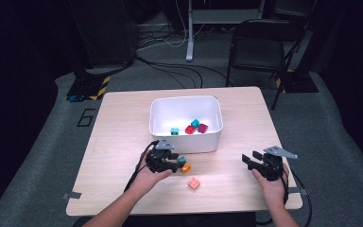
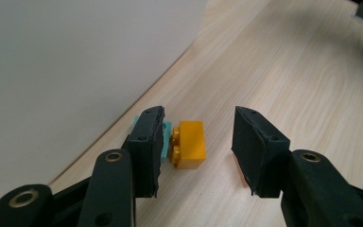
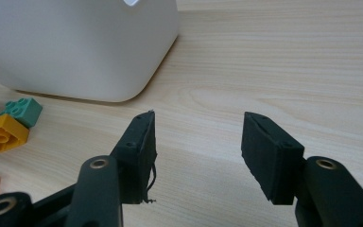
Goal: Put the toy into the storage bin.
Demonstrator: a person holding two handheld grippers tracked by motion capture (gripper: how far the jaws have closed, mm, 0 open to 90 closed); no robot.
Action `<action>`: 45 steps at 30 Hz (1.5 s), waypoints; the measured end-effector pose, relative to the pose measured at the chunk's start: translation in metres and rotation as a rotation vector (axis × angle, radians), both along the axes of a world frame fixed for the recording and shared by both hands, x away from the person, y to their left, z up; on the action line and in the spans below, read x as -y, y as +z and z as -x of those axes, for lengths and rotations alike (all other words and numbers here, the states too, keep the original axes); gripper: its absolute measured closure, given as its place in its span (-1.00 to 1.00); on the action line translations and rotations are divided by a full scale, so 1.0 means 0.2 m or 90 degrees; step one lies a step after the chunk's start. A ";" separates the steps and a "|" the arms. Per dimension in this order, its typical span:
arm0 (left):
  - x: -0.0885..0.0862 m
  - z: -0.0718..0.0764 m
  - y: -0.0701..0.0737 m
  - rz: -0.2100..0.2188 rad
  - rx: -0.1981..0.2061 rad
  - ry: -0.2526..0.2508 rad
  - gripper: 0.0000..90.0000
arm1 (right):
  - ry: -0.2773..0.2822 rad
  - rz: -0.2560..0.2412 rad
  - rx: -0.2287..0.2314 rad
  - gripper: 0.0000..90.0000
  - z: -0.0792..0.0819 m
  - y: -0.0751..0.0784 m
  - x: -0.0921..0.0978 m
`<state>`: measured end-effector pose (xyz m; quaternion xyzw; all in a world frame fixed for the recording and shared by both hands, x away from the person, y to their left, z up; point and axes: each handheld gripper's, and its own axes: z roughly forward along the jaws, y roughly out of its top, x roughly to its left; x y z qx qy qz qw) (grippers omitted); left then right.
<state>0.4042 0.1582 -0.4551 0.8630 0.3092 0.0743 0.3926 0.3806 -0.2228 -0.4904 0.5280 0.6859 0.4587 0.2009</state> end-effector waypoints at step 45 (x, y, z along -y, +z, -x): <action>0.18 -0.01 -0.25 -0.093 0.000 -0.031 0.50 | 0.006 -0.006 -0.005 0.00 0.00 0.00 0.00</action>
